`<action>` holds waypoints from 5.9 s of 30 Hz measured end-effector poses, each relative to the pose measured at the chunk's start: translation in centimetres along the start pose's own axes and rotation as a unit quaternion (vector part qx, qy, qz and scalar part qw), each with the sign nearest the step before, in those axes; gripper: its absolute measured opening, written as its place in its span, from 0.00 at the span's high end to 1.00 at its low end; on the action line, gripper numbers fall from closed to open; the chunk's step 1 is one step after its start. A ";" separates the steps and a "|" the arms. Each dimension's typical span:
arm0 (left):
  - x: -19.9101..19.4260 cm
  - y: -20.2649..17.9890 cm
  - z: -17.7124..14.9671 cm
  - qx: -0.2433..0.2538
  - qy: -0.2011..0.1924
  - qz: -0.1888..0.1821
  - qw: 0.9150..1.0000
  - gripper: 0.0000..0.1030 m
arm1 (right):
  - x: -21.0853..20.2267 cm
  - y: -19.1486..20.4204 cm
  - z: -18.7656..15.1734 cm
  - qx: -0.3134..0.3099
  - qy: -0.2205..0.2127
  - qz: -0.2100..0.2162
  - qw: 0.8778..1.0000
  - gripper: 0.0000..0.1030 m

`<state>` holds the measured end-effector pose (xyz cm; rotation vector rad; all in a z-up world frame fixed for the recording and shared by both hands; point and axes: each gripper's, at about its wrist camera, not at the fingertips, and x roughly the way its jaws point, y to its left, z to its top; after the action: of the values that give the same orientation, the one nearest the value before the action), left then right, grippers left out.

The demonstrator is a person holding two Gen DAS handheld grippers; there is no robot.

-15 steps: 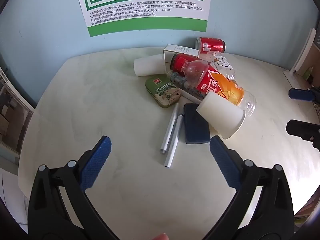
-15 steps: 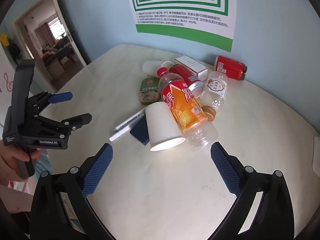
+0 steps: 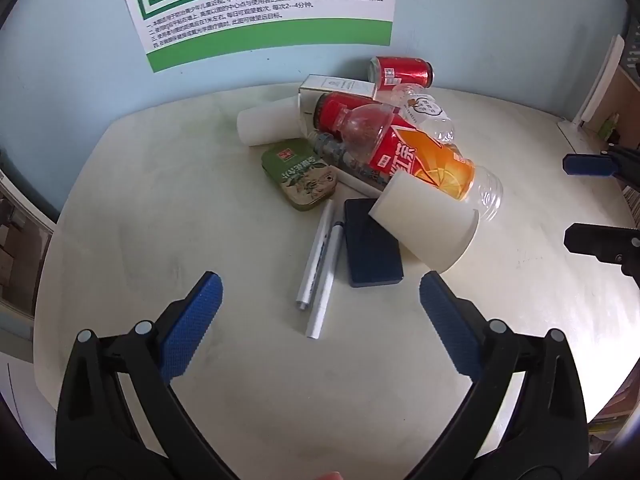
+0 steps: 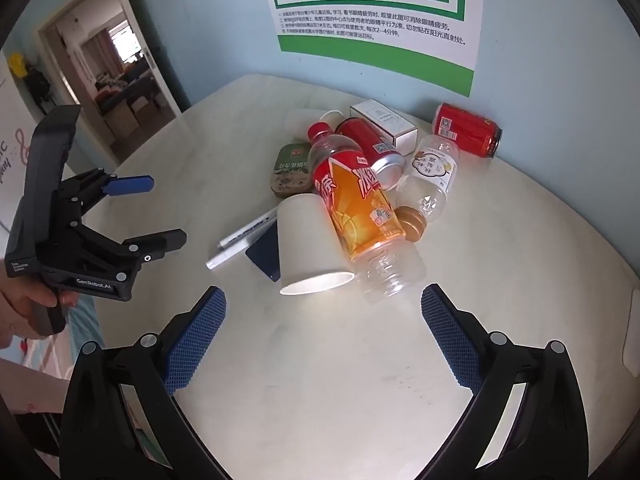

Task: Collect trash
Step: 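Move both tools toward the cluttered items on the table, then grasp the white paper cup with the left tool while the right tool grasps the orange-label bottle, then carry cup and bottle over the teal bin and open both tools to drop them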

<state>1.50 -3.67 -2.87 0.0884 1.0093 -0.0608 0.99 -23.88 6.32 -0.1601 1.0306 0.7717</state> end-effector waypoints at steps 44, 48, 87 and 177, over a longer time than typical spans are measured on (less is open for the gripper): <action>1.3 -1.8 1.9 0.083 0.034 -0.052 0.995 0.06 | 0.4 -1.9 -0.4 0.005 0.009 0.015 1.000 0.07; 1.9 -2.2 2.5 0.086 0.039 -0.060 0.994 0.06 | 0.9 -2.8 0.1 0.002 0.010 0.018 1.000 0.07; 9.1 -7.8 4.4 0.199 0.080 -0.144 0.966 0.06 | 12.2 -7.3 4.5 -0.033 0.083 0.079 0.993 0.34; 16.7 43.3 -76.0 -0.497 0.227 0.075 0.834 0.12 | 59.1 62.6 -30.5 -0.305 0.499 0.142 0.798 0.41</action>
<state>-49.72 47.01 -55.25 -0.8122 1.3966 0.6629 -44.41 37.32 -44.04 -1.0865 1.7902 1.3370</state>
